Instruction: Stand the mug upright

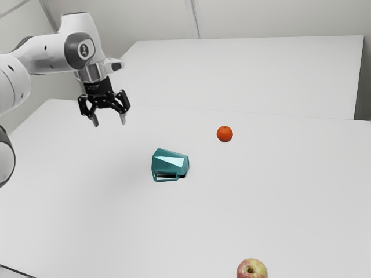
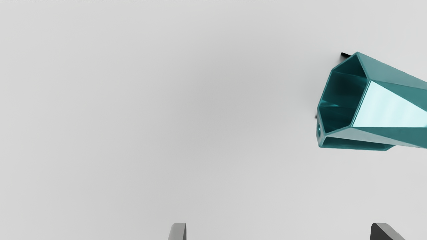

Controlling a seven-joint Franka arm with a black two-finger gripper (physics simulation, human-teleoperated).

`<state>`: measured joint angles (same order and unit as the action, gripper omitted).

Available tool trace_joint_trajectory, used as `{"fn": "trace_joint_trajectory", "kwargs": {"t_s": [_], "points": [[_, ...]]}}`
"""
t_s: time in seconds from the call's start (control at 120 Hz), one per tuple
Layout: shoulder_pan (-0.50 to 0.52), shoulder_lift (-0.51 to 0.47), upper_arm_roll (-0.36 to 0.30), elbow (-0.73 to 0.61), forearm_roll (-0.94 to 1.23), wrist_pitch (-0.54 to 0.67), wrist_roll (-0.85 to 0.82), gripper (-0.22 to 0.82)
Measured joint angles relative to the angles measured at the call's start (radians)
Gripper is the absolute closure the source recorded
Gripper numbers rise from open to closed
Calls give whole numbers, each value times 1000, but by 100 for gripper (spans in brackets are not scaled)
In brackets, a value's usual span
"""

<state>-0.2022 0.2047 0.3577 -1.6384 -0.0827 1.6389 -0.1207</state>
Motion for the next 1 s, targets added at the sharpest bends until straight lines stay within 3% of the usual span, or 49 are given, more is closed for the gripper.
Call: {"fn": "trace_joint_trajectory", "kwargs": {"t_s": [0.225,0.583,1.0], "points": [[-3,-29,-3,-186,-107,211,40,0],[-21,0,-15,-323,-291,487,144,0],[-26,45,-16,-396,-573,632,312,0]]}}
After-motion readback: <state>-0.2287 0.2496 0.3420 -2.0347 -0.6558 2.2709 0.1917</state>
